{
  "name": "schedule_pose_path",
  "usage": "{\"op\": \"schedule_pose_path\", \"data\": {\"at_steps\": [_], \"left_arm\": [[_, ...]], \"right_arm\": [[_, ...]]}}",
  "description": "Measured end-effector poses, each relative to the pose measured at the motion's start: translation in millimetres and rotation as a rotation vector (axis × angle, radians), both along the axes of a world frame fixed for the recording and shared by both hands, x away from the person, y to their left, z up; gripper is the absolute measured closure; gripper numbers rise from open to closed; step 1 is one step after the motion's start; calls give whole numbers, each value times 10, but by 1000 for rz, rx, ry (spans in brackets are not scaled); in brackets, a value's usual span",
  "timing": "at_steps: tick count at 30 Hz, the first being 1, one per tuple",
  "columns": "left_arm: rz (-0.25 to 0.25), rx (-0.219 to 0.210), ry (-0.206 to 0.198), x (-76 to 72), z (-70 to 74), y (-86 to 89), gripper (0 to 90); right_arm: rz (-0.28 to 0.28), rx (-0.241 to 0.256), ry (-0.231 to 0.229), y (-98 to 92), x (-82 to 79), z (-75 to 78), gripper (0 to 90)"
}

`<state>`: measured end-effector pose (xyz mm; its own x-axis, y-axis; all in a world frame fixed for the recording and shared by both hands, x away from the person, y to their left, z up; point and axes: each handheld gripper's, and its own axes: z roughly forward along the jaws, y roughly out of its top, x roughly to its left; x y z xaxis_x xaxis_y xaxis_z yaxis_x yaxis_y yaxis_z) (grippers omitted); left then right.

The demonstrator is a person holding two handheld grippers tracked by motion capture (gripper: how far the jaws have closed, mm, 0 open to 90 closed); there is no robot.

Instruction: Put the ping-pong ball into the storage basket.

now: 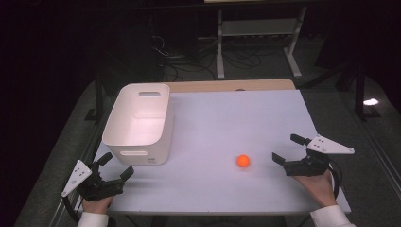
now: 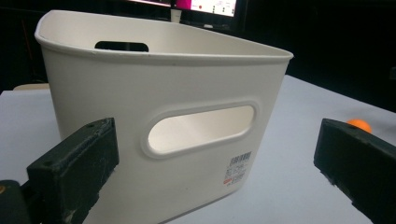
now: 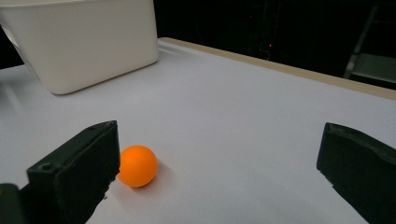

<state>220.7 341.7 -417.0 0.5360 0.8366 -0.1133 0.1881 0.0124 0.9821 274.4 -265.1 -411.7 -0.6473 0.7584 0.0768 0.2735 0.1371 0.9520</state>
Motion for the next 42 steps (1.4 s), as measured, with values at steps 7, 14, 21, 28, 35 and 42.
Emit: {"op": "schedule_pose_path", "data": {"at_steps": [7,14,21,28,35,42], "left_arm": [[-1,-7,-1,-4,1,-14,0],[-12,-3,0,0,1,-32,0],[-12,-12,4,0,-1,-39,0],[-16,-7,5,2,-2,-37,0],[-16,-9,5,1,-2,-38,0],[-18,-11,5,-1,-3,-38,0]], "right_arm": [[8,4,17,-17,-14,-12,0],[30,-23,25,49,17,3,0],[60,-62,51,156,58,28,0],[101,-89,82,255,111,40,0],[148,-121,97,369,154,77,0],[186,-157,106,479,202,146,0]]}}
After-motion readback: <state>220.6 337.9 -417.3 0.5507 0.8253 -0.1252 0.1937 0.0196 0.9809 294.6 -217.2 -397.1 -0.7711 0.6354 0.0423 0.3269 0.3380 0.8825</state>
